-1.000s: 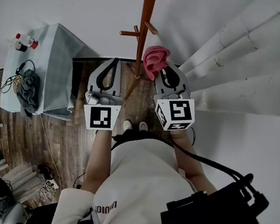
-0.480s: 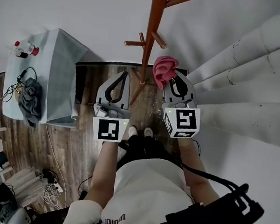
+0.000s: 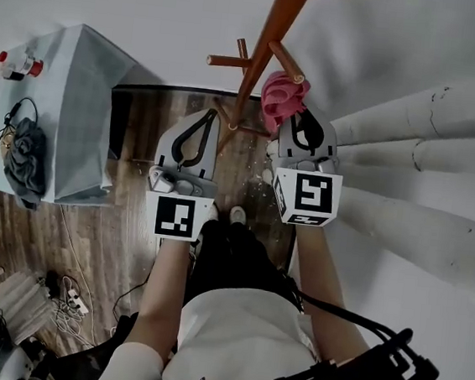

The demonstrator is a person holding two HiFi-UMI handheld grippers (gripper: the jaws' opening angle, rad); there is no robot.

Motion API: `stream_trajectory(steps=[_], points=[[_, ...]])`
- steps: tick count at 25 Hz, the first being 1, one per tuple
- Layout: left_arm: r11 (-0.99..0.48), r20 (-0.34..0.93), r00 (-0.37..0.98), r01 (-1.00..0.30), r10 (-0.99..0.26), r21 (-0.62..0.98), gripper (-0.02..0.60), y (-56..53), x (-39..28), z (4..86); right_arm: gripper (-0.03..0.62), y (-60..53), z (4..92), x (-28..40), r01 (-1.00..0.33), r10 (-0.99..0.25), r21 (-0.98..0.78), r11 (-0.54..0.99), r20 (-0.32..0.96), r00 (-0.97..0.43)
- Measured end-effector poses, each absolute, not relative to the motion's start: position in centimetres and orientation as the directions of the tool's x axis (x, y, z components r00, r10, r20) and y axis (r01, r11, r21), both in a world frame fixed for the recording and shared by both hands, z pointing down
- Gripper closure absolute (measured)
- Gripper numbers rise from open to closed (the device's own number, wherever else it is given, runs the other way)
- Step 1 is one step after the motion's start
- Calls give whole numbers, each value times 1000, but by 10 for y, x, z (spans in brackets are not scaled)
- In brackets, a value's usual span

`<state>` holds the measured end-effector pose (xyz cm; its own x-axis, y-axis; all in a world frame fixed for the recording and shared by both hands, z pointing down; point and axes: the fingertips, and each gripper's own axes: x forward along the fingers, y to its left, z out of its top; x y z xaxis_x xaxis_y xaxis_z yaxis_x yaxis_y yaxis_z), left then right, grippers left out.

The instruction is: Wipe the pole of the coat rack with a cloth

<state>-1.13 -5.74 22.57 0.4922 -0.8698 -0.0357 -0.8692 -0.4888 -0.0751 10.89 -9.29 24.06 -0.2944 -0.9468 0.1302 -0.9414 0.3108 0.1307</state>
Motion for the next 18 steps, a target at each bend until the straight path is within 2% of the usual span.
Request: stream_trajectory(steps=[2, 6, 18], points=[[-504, -30, 509, -857, -860, -103, 568, -61, -9, 233, 546, -99, 244, 106, -941, -949, 145, 306, 126, -290], [-568, 40, 588, -760, -808, -317, 568, -65, 4, 247, 546, -112, 247, 107, -942, -954, 162, 294, 107, -280], [-566, 60, 572, -783, -818, -256, 568, -72, 2, 268, 546, -124, 263, 104, -939, -956, 188, 290, 110, -273]])
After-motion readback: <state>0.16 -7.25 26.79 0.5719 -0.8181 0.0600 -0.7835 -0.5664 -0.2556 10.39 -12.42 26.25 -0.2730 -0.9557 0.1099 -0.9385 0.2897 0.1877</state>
